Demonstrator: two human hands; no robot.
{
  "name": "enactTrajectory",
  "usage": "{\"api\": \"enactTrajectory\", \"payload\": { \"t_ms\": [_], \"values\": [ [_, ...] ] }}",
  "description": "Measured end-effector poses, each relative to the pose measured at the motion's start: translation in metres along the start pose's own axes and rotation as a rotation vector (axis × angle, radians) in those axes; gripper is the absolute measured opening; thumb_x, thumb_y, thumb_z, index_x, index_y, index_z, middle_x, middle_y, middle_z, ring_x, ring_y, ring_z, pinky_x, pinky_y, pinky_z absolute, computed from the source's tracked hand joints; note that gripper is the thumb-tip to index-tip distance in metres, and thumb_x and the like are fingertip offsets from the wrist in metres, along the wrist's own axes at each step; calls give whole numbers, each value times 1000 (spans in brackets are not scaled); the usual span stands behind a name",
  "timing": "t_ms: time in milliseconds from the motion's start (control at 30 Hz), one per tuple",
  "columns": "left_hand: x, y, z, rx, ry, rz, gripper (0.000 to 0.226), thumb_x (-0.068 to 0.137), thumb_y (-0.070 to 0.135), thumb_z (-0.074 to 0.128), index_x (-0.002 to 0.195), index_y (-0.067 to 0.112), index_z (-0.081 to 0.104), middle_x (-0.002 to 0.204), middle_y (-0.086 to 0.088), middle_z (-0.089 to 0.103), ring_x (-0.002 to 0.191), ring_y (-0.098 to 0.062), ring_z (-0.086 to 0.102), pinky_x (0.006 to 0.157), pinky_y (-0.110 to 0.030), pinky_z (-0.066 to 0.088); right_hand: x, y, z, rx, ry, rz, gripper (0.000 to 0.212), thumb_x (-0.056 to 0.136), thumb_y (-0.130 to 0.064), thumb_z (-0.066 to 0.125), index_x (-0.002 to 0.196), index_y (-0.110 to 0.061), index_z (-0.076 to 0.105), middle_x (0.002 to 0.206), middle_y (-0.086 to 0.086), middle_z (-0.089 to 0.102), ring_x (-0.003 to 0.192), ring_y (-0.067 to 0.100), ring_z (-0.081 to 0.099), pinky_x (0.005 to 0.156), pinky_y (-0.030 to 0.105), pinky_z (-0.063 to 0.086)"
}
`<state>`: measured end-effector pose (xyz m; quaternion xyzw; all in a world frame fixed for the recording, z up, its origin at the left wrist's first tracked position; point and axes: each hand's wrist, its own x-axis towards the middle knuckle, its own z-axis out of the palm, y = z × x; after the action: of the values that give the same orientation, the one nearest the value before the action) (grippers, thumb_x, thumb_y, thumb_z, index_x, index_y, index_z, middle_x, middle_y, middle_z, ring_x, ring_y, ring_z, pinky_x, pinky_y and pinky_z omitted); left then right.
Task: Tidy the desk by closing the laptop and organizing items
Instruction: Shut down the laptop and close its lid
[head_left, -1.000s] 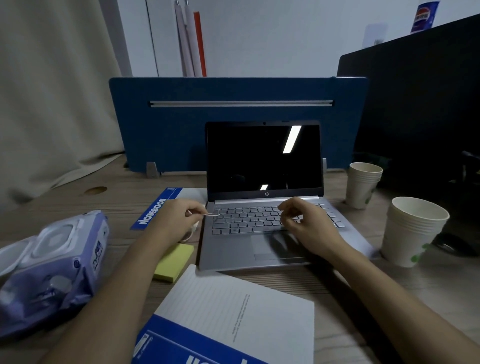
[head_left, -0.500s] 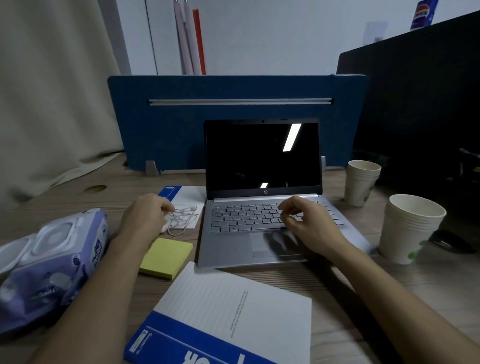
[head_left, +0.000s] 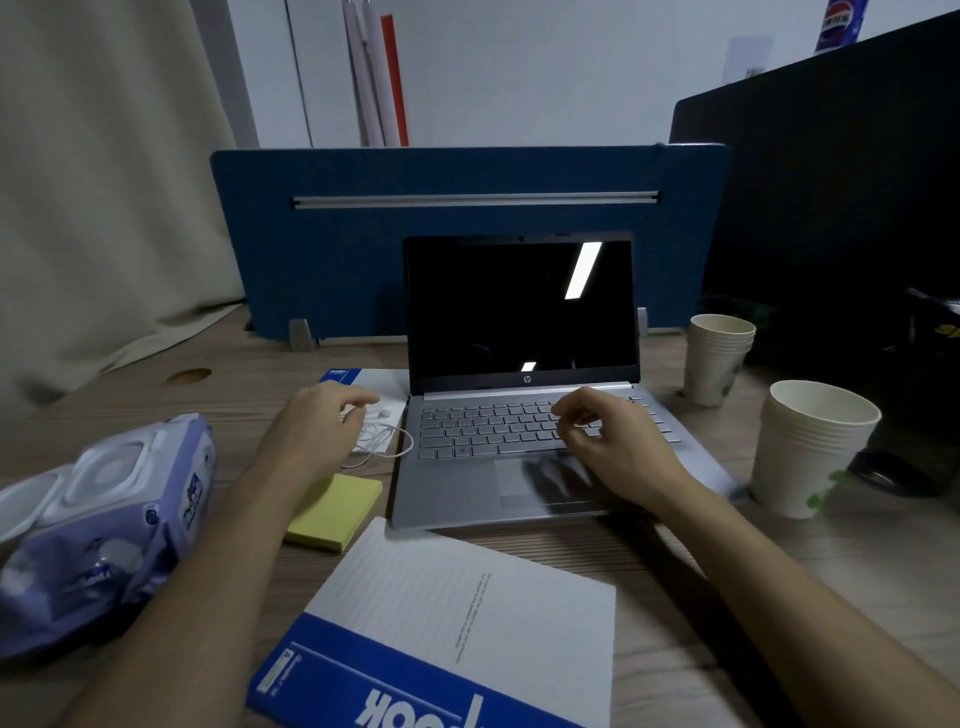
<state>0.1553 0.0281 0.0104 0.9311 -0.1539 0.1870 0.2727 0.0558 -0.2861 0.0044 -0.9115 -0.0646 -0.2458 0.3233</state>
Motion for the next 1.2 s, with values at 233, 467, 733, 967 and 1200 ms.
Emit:
{"api": "enactTrajectory", "payload": {
  "t_ms": [233,467,733,967,1200],
  "values": [
    [1,14,12,-73,-34,87,29,98,29,55,123,23,66,126,2,65,115,-16,56,93,-34,44,8,0,7,-15,-16,7,20,90,-14,63,109,-15,68,106,-2,69,101,13,62,88,21,46],
    [9,20,21,-97,-82,114,34,98,37,53,129,27,62,132,6,61,122,-14,52,102,-41,45,71,11,3,-275,-101,-12,45,90,-23,62,135,-19,54,141,2,52,129,29,46,104,48,42],
    [17,16,32,-85,-64,146,38,96,38,56,133,30,59,134,9,60,121,-13,53,102,-39,46,165,26,-9,-479,-66,30,66,87,-32,62,148,-26,36,159,2,27,144,34,24,108,56,34],
    [18,9,38,-96,-38,136,39,95,41,55,132,32,59,132,11,61,121,-11,53,100,-39,48,217,25,-11,-523,96,4,73,89,-39,56,152,-27,22,164,2,10,150,29,2,116,54,18],
    [19,6,38,-101,-36,148,37,94,43,55,130,34,60,131,14,61,121,-9,52,101,-38,46,233,18,-7,-572,51,-7,71,88,-49,50,150,-28,24,157,3,26,149,28,11,116,61,7]
  ]
}}
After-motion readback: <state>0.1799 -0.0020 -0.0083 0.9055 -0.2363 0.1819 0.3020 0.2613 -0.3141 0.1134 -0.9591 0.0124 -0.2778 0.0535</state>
